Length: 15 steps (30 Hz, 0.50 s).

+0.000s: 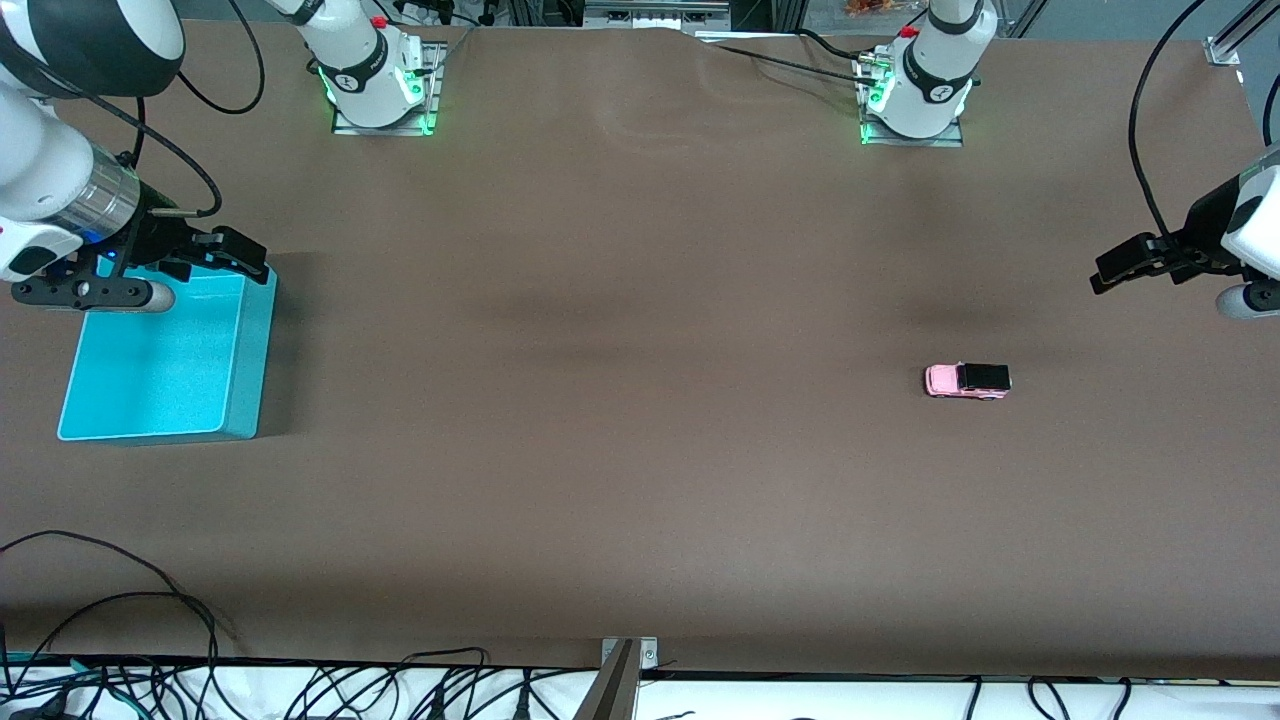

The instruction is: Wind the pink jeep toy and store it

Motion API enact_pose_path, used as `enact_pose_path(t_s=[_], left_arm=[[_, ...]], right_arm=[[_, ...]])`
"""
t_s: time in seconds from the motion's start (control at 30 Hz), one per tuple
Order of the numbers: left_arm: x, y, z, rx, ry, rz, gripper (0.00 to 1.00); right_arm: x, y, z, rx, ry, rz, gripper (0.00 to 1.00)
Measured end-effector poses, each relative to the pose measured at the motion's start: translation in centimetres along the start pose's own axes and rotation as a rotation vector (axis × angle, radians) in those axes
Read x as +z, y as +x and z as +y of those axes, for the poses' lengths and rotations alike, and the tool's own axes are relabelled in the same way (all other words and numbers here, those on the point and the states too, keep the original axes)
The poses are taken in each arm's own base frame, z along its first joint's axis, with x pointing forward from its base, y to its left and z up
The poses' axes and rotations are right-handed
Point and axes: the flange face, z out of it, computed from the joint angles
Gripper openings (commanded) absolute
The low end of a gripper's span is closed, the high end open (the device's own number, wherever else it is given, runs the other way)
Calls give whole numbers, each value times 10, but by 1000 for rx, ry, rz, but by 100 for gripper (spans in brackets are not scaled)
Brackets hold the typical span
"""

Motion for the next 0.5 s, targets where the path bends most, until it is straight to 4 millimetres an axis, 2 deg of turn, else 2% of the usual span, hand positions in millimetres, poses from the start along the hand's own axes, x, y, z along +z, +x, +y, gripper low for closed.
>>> enact_pose_path(t_s=[0.5], left_arm=[[-2,2,0,0,-2,17,100]], right_arm=[[0,6,1,4,1,3,100]])
